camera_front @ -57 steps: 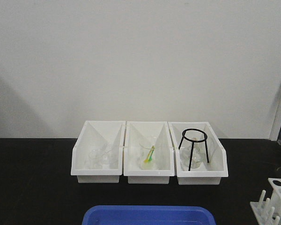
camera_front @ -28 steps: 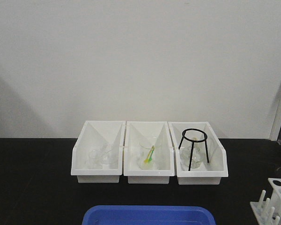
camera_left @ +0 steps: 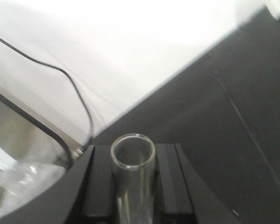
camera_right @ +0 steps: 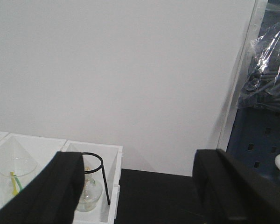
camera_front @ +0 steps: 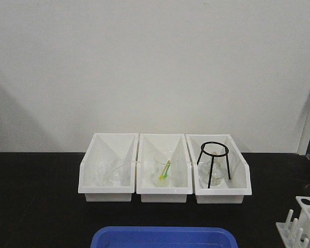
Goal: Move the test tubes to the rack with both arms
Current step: 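Raise the tube upright with the left gripper toward the right gripper, then move the right gripper to the tube and close it around it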
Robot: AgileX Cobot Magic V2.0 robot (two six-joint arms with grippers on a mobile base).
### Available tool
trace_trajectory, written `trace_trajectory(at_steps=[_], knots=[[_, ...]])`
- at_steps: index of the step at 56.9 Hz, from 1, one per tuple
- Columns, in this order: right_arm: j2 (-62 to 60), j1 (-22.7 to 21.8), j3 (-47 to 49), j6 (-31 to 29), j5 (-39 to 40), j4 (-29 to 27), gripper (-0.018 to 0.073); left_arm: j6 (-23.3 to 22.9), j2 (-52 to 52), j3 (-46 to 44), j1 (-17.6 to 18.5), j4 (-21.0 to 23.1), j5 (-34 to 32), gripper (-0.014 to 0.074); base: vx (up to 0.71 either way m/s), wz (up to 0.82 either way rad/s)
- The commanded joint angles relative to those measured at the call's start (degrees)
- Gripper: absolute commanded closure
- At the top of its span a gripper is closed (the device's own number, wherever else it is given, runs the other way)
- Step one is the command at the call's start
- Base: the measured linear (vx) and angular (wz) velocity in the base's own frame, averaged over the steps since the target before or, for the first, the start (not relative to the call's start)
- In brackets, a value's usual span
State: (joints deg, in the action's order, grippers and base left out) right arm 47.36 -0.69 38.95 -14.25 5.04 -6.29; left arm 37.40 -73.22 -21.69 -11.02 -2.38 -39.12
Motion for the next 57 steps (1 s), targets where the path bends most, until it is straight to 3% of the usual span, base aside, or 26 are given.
trace_trajectory(at_steps=[1, 14, 23, 28, 38, 46, 57], knots=[[-0.2, 0.0, 2.0, -0.4, 4.5, 0.1, 0.0029, -0.8, 5.5, -3.0, 0.1, 0.5, -1.7, 0.0617, 0.0, 0.0], [-0.2, 0.0, 2.0, -0.4, 4.4, 0.2, 0.0029, -7.2, 13.8, -8.0, 0.1, 0.5, 11.2, 0.0617, 0.0, 0.0], [-0.2, 0.0, 2.0, -0.3, 5.0, 0.1, 0.0029, -18.3, 17.8, -13.7, 0.8, 0.5, 22.7, 0.0617, 0.0, 0.0], [-0.2, 0.0, 2.0, 0.8, 4.0, 0.0, 0.0029, -21.2, 18.4, -16.9, 2.4, 0.4, 26.7, 0.0617, 0.0, 0.0], [-0.2, 0.0, 2.0, 1.8, 0.0, 0.0, 0.0029, -24.8, 18.3, -22.6, 9.6, 0.5, 34.4, 0.0617, 0.0, 0.0], [-0.2, 0.4, 2.0, 3.5, -0.5, -0.1, 0.0029, -28.7, 18.3, -24.0, 17.0, 0.6, 34.9, 0.0617, 0.0, 0.0], [1.0, 7.6, 2.0, 4.1, -0.1, 0.0, 0.0029, -32.2, 18.3, -24.4, 27.9, 0.6, 34.8, 0.0617, 0.0, 0.0]])
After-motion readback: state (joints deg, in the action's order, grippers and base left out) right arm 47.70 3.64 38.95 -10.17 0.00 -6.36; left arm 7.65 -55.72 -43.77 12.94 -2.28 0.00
